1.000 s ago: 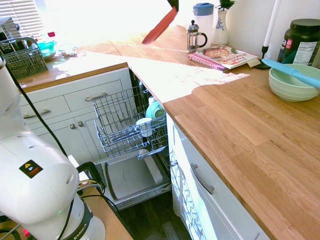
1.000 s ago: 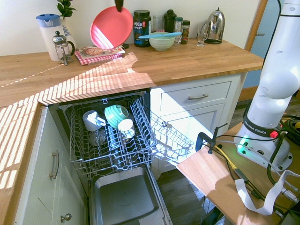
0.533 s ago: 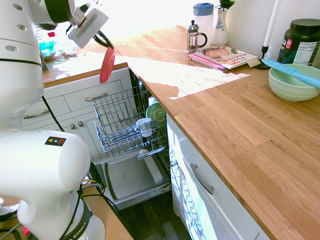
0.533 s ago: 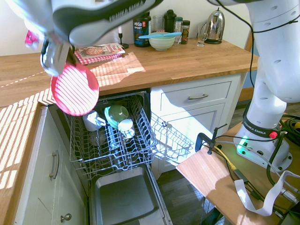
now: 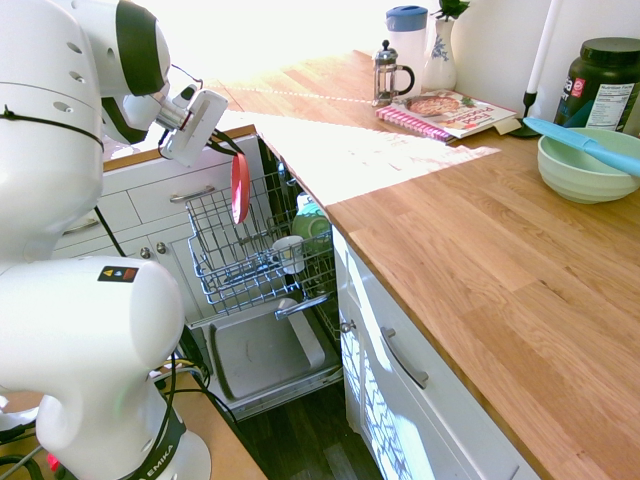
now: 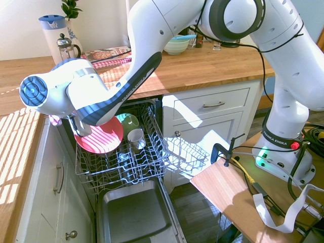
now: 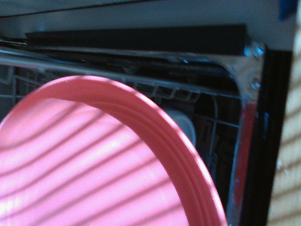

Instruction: Put the plate in the dishwasher

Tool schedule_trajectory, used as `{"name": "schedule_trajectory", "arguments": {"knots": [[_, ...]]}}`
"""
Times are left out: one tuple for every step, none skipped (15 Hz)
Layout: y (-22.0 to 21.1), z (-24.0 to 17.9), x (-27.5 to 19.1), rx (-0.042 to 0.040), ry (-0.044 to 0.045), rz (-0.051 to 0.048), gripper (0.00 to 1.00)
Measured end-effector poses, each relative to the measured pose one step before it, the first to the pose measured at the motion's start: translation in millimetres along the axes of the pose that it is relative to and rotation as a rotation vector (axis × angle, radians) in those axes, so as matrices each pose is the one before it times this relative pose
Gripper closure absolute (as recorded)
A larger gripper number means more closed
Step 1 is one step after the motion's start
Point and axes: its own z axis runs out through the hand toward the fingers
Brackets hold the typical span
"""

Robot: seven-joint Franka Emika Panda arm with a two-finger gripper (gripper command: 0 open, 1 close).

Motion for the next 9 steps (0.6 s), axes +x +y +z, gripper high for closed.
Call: {"name": "schedule_trajectory", "arguments": {"knots": [[-6.77, 0.89, -0.94, 0.01432, -0.00613, -0.01364, 1.0], [-7.14, 1.72, -2.45, 0.0086, -0.00755, -0.0137, 1.0], [-7.7, 1.93, -3.09, 0.00896, -0.00943, -0.01007, 1.0], [-6.65, 2.0, -2.77, 0.00947, -0.00685, -0.00999, 1.0], [-4.92, 1.42, -1.71, 0.0095, -0.00481, -0.00897, 1.0], [-3.81, 0.87, -0.58, 0.01054, -0.00696, -0.01035, 1.0], [-3.26, 1.06, -0.05, 0.01554, -0.01219, -0.01595, 1.0], [-3.37, 1.69, 1.01, 0.02121, -0.01605, -0.0202, 1.0], [-2.49, -0.14, 2.42, 0.02552, -0.01474, -0.02367, 0.0]]}}
